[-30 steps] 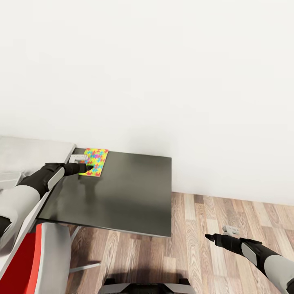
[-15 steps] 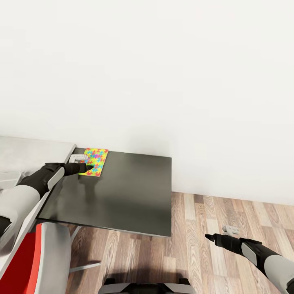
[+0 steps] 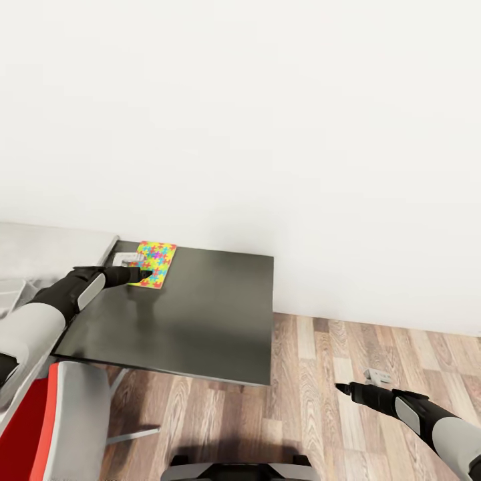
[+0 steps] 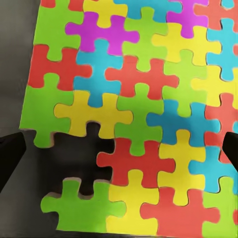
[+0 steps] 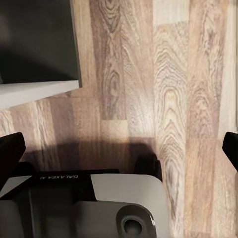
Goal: Put all the toys in the child's room - the three board games (two on the bed and one on the table), the two jigsaw puzzles on the table, and the tennis ball on the table - inside the toy box on the table in the child's room.
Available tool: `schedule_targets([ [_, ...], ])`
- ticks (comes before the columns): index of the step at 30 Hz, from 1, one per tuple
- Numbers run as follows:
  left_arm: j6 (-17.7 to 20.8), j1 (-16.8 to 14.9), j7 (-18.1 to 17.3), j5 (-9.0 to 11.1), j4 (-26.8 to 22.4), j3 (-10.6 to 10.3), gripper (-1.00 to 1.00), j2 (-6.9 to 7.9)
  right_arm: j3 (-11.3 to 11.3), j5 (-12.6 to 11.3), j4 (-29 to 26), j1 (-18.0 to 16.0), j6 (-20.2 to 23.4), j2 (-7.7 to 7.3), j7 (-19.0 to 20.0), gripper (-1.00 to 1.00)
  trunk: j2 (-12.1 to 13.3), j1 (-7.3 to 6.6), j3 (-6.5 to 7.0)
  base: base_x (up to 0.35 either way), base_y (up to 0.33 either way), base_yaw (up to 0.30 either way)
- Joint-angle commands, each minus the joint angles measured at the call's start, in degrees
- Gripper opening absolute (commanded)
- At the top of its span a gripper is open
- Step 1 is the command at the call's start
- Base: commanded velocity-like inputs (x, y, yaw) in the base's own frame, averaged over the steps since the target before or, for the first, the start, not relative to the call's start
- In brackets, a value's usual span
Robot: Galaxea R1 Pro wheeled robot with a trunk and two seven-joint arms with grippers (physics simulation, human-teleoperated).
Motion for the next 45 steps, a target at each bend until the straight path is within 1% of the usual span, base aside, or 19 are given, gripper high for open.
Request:
schedule_targets([
  [1,0.36,0.0,-0.17,0.5,0.0,-0.61,1.0,0.02,0.3,-0.6,-0.06,-0.03,0.38,-0.05,0.11,1.0,-0.07,0.04,-0.09,-0.029,-0.119,0.0],
  [21,0.32,-0.01,-0.18,0.5,0.0,-0.61,1.0,0.02,0.3,-0.6,-0.06,-0.03,0.38,-0.06,0.11,1.0,-0.07,0.04,-0.09,-0.01,-0.046,0.0],
  [27,0.31,-0.01,-0.18,0.5,0.0,-0.57,1.0,0.02,0.3,-0.6,-0.06,-0.03,0.38,-0.06,0.11,1.0,-0.07,0.04,-0.09,-0.118,-0.112,0.0],
  [38,0.28,-0.01,-0.18,0.5,0.0,-0.61,1.0,0.02,0.3,-0.6,-0.03,-0.03,0.38,-0.07,0.11,1.0,-0.07,0.04,-0.09,-0.079,-0.026,0.0],
  [45,0.27,-0.01,-0.18,0.5,0.0,-0.61,1.0,0.02,0.3,-0.6,-0.04,-0.03,0.38,-0.15,0.11,1.0,-0.07,0.04,-0.09,-0.155,-0.041,0.0],
])
